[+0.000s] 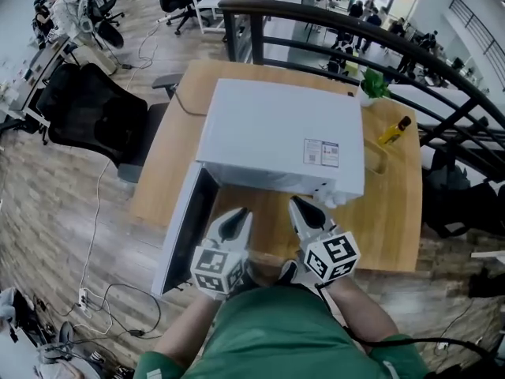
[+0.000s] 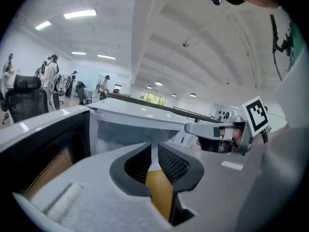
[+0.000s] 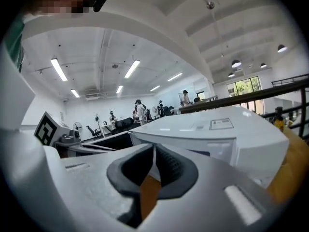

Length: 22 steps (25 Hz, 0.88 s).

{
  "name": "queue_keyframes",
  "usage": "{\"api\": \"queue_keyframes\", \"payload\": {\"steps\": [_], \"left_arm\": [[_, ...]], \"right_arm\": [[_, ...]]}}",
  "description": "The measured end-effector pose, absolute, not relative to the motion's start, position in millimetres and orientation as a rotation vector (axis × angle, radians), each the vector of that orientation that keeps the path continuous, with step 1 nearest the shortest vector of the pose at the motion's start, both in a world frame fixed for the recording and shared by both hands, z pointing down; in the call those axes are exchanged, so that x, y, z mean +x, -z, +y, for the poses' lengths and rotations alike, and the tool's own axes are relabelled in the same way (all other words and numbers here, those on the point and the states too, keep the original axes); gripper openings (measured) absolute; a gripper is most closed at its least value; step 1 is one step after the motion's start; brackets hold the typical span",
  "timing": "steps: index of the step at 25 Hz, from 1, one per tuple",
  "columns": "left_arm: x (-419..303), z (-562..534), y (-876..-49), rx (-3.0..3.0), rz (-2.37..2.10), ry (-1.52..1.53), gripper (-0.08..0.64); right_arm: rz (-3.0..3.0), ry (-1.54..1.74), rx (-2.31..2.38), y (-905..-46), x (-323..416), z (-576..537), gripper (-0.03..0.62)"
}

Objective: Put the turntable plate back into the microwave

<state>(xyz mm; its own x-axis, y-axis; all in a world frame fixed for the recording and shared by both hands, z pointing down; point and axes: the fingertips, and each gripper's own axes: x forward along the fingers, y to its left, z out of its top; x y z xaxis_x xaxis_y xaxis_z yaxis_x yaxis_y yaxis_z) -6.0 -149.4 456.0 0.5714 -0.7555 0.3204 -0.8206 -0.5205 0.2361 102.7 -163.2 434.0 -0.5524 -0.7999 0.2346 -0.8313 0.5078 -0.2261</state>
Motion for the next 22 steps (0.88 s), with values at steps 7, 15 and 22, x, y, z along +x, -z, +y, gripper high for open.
{"api": "queue_keyframes", "payload": {"steps": [7, 15, 22], "left_arm": [[-7, -151, -409, 2.550, -1.333, -0.187, 0.052], [0, -145, -401, 2.617, -1.317, -0.216, 0.052], [-2, -147, -400, 2.618, -1.331, -0.222, 0.051]], "right_arm": [[-2.661, -0.271, 1.449, -393, 99, -163, 0.020], [-2.664, -0.138, 1.484, -371, 109, -163, 0.011], [-2.637, -0.120, 1.507, -370, 115, -161, 0.009]]}}
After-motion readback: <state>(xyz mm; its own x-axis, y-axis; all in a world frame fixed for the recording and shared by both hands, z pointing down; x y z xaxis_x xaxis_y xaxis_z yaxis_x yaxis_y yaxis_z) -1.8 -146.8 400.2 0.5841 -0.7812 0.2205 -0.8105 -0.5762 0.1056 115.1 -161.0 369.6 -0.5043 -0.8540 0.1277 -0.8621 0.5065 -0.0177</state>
